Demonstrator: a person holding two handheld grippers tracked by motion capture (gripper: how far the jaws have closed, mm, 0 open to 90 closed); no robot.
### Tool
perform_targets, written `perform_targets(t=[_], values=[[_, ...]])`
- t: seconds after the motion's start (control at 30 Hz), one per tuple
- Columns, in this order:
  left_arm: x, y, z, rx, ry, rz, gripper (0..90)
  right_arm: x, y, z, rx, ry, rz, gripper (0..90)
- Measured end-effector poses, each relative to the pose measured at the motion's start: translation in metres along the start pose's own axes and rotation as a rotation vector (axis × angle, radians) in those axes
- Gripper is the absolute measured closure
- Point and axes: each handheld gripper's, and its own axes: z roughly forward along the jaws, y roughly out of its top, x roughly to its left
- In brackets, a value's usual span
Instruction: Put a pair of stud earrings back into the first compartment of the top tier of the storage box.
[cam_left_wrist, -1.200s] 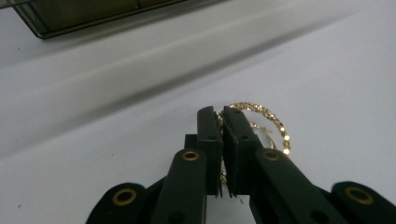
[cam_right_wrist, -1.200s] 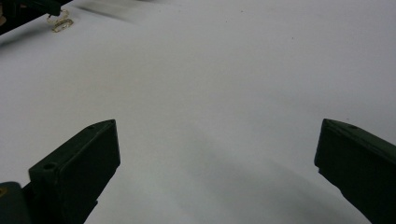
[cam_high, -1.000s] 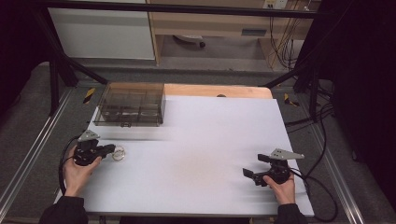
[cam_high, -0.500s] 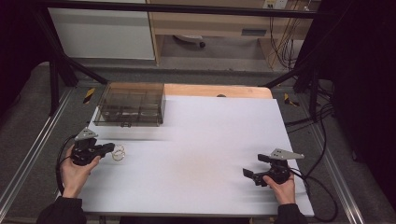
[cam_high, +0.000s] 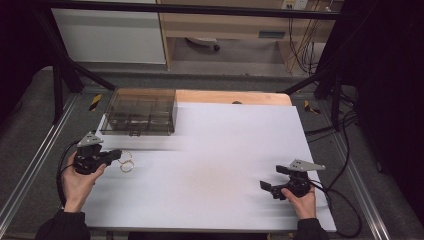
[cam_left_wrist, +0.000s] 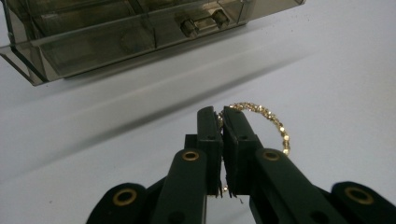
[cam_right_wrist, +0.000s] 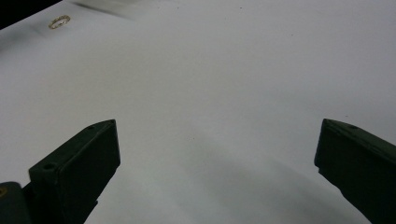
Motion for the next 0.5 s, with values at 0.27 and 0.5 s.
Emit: perform_targets(t=[0.27,0.5], values=[[0.002,0.012,-0.006,-0.005,-0.002,0.003,85.0,0.0,0.0,0.0,0.002,-0.001,0.0,0.8],[0.01,0.026,-0.011,-0.011,0.014,-0.001,85.0,0.0,0.0,0.0,0.004,-0.002,-0.003,0.8]])
